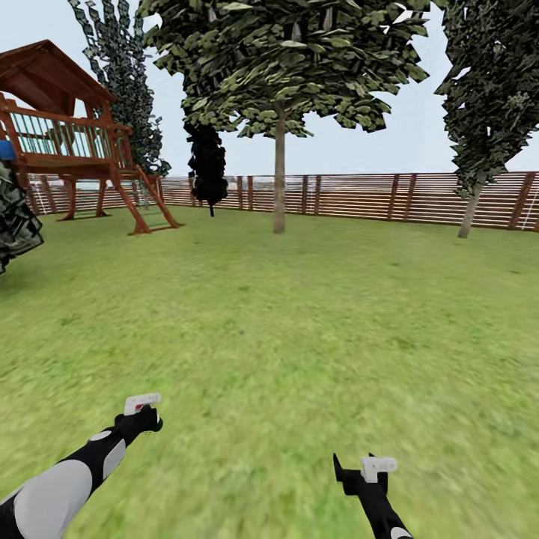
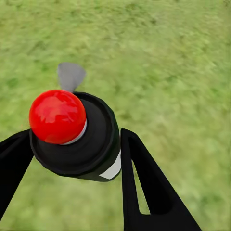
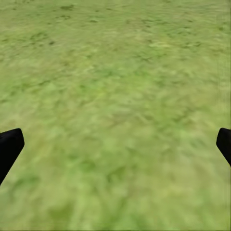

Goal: In the garden, pick up the pesticide atomizer on the floor and spray pesticide onto both trees until each tree trunk is fully covered.

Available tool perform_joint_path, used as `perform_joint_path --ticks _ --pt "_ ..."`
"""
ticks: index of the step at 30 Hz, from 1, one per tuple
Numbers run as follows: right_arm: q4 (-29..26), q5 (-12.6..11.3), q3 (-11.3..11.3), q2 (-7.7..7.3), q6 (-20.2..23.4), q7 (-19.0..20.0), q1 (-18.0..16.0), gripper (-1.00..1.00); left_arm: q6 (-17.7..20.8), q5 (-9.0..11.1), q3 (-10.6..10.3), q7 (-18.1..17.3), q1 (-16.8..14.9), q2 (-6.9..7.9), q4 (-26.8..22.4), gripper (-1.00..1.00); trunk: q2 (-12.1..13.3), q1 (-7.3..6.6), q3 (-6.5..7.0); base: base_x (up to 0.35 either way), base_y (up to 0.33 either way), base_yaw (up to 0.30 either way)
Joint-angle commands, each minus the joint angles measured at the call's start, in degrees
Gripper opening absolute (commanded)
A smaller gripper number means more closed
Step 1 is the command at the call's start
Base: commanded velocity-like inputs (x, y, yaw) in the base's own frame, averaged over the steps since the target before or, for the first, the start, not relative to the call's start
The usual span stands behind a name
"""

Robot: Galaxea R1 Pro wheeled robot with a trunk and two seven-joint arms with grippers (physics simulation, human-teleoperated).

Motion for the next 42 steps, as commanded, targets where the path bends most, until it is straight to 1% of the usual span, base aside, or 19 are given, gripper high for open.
perform_joint_path --ticks 1,42 --pt "0.0 0.0 0.0 0.01 0.0 0.0 0.0 1.0 0.0 0.0 0.0 0.0 0.0 0.0 0.0 -1.0 0.0 0.0 0.0 0.338 0.0 0.0" --pt "0.0 0.0 0.0 0.0 0.0 0.0 0.0 1.0 0.0 0.0 0.0 0.0 0.0 0.0 0.0 -1.0 0.0 0.0 0.0 0.338 0.0 0.0"
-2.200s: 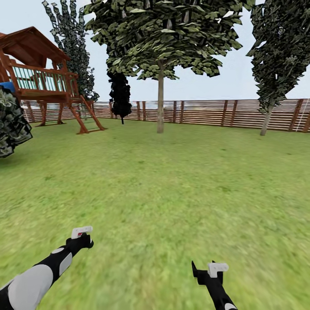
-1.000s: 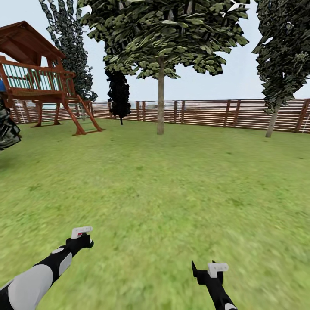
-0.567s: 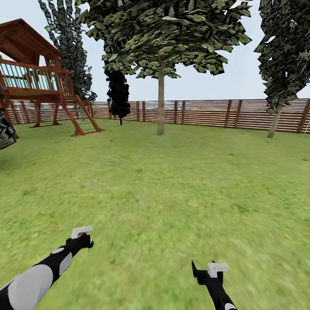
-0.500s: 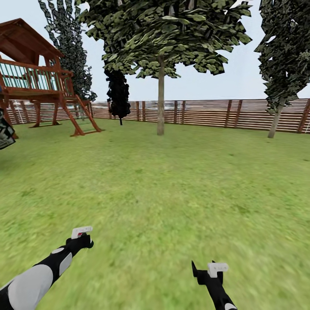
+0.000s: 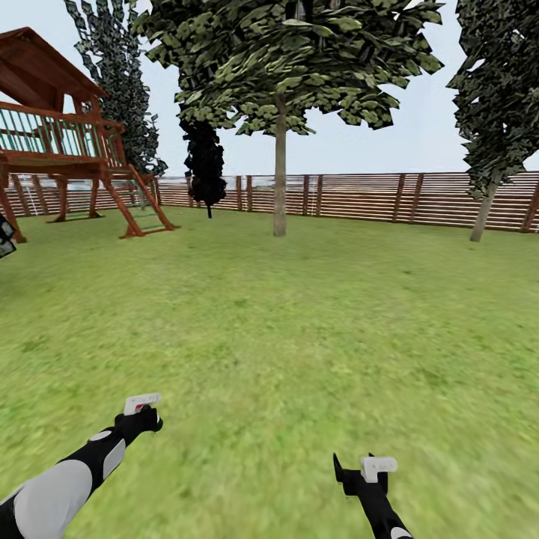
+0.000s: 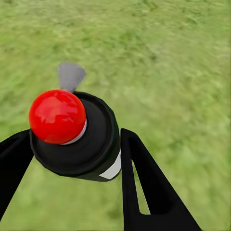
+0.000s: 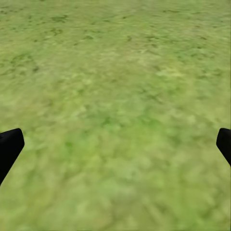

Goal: In the garden, pick up the pesticide atomizer on the floor and spray pesticide onto both trees until each tree trunk is fully covered.

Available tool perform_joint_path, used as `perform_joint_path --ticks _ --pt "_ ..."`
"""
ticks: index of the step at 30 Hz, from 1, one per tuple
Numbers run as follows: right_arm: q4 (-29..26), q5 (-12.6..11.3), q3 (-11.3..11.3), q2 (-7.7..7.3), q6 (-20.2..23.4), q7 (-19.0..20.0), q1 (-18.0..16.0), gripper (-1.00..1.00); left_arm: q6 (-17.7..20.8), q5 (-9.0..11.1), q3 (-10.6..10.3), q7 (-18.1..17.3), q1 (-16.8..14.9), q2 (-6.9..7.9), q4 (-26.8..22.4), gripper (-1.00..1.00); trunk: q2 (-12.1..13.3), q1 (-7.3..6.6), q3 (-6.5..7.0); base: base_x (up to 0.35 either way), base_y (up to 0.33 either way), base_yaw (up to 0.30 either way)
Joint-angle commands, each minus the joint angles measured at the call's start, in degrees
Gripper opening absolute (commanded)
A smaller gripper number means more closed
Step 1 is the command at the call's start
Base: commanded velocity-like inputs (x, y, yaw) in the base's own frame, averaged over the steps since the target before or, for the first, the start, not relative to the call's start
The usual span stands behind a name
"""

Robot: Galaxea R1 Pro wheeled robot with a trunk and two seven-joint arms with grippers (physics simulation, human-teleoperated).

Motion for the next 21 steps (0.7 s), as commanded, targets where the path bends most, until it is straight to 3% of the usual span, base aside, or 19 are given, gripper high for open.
perform_joint_path --ticks 1,21 --pt "0.0 0.0 0.0 0.01 0.0 0.0 0.0 1.0 0.0 0.0 0.0 0.0 0.0 0.0 0.0 -1.0 0.0 0.0 0.0 0.338 0.0 0.0" --pt "0.0 0.0 0.0 0.01 0.0 0.0 0.0 1.0 0.0 0.0 0.0 0.0 0.0 0.0 0.0 -1.0 0.0 0.0 0.0 0.338 0.0 0.0"
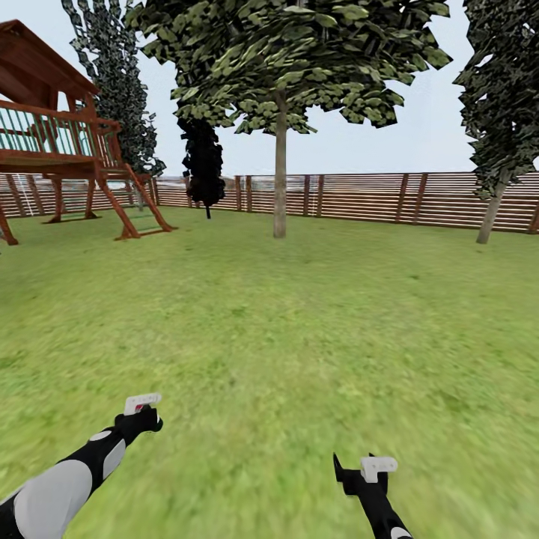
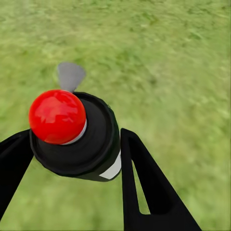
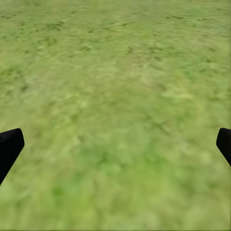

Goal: In the garden, pick up the pesticide atomizer on the floor and spray pesticide onto both trees until each tree trunk is fully covered.

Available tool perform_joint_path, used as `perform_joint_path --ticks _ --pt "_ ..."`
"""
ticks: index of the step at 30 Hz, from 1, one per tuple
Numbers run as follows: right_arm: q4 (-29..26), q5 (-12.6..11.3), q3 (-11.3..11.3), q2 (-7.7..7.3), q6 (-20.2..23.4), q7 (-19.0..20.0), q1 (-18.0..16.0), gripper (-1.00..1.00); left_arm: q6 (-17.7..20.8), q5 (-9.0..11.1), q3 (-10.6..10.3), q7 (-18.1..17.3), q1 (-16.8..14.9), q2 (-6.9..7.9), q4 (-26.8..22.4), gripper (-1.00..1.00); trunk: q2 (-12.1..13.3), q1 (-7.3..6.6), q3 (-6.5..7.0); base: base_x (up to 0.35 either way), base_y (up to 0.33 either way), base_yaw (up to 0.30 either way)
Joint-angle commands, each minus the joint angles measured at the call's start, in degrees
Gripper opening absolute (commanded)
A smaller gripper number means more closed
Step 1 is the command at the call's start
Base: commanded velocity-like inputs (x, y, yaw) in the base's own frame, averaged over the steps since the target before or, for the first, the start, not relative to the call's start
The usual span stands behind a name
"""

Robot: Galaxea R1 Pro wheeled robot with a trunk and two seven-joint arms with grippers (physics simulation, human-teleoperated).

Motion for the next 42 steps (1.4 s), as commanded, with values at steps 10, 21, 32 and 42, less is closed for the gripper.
perform_joint_path --ticks 10,21,32,42 --pt "0.0 0.0 0.0 -0.02 0.0 0.0 0.0 1.0 0.0 0.0 0.0 0.0 0.0 0.0 0.0 -1.0 0.0 0.0 0.0 0.338 0.0 0.0" --pt "0.0 0.0 0.0 -0.03 0.0 0.0 0.0 1.0 0.0 0.0 0.0 0.0 0.0 0.0 0.0 -1.0 0.0 0.0 0.0 0.338 0.0 0.0" --pt "0.0 0.0 0.0 -0.02 0.0 0.0 0.0 1.0 0.0 0.0 0.0 0.0 0.0 0.0 0.0 -1.0 0.0 0.0 0.0 0.338 0.0 0.0" --pt "0.0 0.0 0.0 -0.01 0.0 0.0 0.0 1.0 0.0 0.0 0.0 0.0 0.0 0.0 0.0 -1.0 0.0 0.0 0.0 0.338 0.0 0.0"
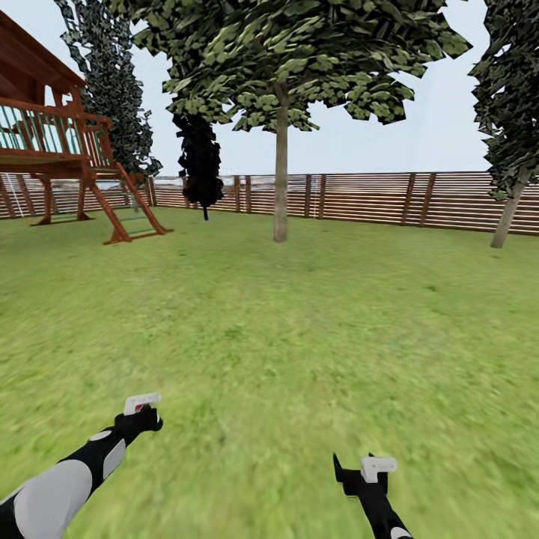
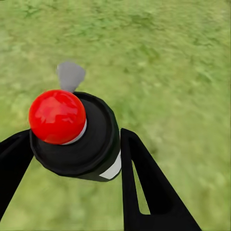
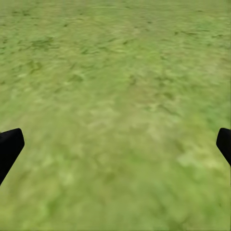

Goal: In the garden, pick up the pesticide atomizer on the floor and spray pesticide onto both trees until each tree trunk is fully covered.

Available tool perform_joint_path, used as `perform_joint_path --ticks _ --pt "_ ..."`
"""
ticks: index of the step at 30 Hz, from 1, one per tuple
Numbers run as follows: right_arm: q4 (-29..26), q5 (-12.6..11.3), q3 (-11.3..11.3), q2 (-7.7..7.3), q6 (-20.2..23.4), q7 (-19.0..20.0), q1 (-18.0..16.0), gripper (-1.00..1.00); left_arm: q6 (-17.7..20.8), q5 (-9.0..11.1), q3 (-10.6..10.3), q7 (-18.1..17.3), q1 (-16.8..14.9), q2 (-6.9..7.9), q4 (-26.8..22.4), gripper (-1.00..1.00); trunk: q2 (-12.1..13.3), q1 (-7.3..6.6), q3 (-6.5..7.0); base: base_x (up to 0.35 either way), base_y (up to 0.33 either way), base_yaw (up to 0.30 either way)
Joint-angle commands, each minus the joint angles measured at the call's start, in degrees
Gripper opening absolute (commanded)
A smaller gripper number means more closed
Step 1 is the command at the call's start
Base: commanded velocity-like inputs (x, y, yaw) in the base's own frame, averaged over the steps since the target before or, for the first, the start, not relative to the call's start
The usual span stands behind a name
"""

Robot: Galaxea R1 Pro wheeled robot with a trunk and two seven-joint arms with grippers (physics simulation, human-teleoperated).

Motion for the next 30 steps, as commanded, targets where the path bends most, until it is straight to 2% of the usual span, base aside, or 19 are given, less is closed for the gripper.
perform_joint_path --ticks 1,30 --pt "0.0 0.0 0.0 0.01 0.0 0.0 0.0 1.0 0.0 0.0 0.0 0.0 0.0 0.0 0.0 -1.0 0.0 0.0 0.0 0.338 0.0 0.0" --pt "0.0 0.0 0.0 0.01 0.0 0.0 0.0 1.0 0.0 0.0 0.0 0.0 0.0 0.0 0.0 -1.0 0.0 0.0 0.0 0.338 0.0 0.0"
